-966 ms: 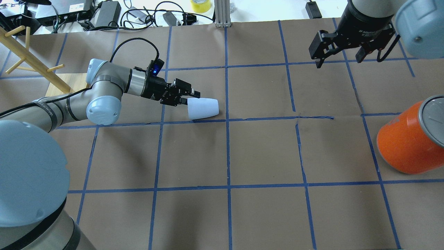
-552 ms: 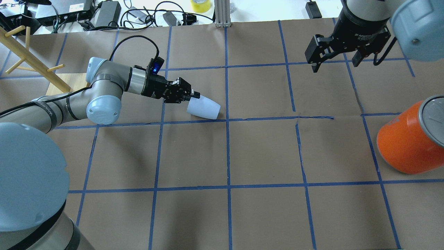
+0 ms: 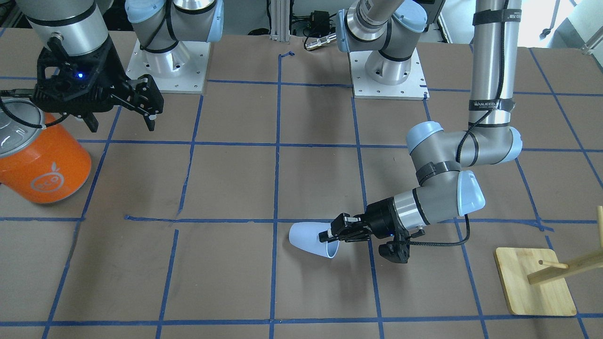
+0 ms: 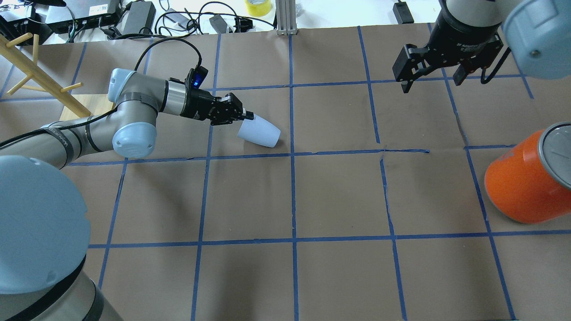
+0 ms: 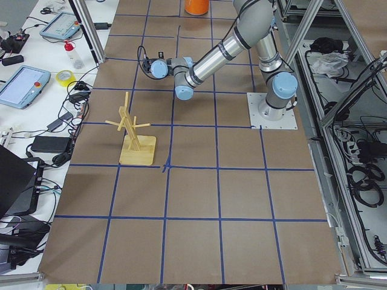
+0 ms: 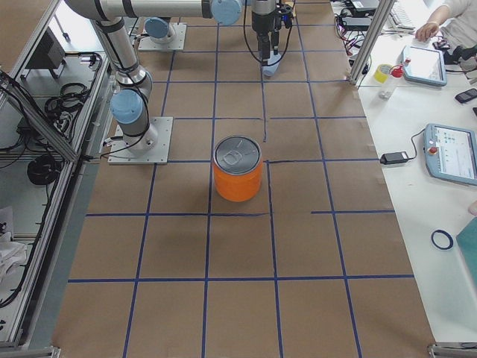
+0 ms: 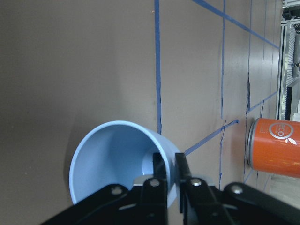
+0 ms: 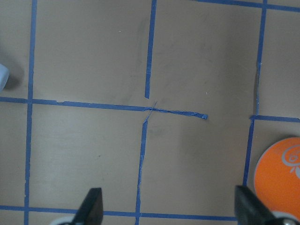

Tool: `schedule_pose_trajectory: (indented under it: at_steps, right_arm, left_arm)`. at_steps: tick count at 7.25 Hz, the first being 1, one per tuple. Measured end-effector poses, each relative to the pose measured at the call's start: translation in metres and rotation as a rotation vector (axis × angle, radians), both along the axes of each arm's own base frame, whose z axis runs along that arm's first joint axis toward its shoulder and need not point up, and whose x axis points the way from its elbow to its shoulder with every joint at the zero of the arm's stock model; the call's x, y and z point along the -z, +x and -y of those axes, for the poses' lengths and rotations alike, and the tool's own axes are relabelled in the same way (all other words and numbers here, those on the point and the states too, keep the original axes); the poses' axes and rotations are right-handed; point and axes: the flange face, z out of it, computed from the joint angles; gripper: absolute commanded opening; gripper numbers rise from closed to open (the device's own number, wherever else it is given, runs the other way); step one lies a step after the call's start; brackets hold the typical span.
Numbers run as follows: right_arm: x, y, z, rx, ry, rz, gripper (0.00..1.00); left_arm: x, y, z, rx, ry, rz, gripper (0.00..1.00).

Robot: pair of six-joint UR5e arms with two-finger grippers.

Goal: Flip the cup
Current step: 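Lift the cup with the left gripper and rotate it mouth up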

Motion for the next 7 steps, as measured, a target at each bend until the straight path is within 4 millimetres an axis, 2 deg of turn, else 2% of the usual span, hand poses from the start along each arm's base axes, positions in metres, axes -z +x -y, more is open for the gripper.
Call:
schedule_pose_trajectory:
  at_steps: [3,4,5,6,7]
  right_arm:
    - [0.001,0.000,0.001,-0.009,-0.002,-0.001,1.00]
    - [0.001,0.000,0.001,-0.011,0.001,-0.001,1.00]
    - [0.002,0.000,0.001,-0.012,0.003,-0.001,1.00]
    - [0.002,0.000,0.001,-0.012,0.004,-0.001,1.00]
    - [0.003,0.000,0.001,-0.013,0.006,-0.001,1.00]
  left_arm:
    - [-0.076,0.012,0.034,-0.182,0.036,0.147,0.00]
    - [-0.100,0.020,0.044,-0.204,-0.028,0.307,0.00]
    - [-0.115,0.022,0.049,-0.161,-0.106,0.523,0.00]
    - [-0.118,0.016,0.047,-0.043,-0.169,0.767,0.00]
    - [-0.111,0.011,0.042,0.087,-0.196,0.972,0.00]
